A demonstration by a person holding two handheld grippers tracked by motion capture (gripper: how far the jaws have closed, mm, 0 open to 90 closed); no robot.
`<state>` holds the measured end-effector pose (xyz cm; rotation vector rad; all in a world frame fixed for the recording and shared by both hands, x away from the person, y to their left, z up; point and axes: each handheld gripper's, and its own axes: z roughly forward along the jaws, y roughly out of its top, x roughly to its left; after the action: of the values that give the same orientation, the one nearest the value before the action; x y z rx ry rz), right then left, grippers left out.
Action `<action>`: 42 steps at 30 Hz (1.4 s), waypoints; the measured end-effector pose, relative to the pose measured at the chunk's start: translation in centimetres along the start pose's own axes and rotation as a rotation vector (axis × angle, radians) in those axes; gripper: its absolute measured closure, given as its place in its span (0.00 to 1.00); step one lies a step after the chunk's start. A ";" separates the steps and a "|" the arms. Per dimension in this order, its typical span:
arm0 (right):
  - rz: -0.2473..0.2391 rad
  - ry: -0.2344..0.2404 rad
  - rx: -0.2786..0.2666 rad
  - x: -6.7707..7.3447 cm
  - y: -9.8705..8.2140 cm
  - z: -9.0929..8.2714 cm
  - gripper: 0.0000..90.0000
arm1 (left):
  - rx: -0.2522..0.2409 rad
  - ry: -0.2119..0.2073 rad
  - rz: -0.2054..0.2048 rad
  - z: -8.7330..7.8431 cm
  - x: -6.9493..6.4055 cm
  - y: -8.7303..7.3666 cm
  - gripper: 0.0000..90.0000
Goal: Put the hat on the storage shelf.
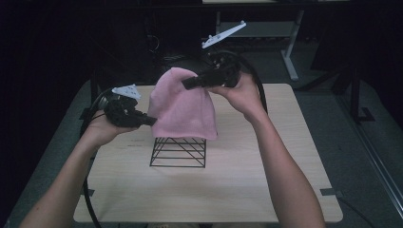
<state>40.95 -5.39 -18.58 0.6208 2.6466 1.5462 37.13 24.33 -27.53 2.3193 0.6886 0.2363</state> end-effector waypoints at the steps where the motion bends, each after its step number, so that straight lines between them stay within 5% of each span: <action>1: -0.002 0.001 0.002 -0.1 -0.2 0.0 0.84 | -0.003 -0.003 -0.003 0.1 0.0 0.0 0.93; 26: -0.032 0.105 0.011 0.8 -1.8 3.1 0.84 | 0.004 -0.021 -0.036 0.6 -0.1 -3.5 0.93; 34: -0.025 0.132 0.009 0.5 -2.9 4.3 0.84 | 0.017 -0.019 -0.018 0.9 -0.3 -4.8 0.93; 42: -0.023 0.166 0.027 0.6 -4.0 5.7 0.83 | 0.018 -0.019 -0.052 1.3 0.1 -6.2 0.93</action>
<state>40.31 -2.19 -24.69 0.4819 2.7861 1.6260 35.13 27.48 -32.67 2.3149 0.7432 0.1841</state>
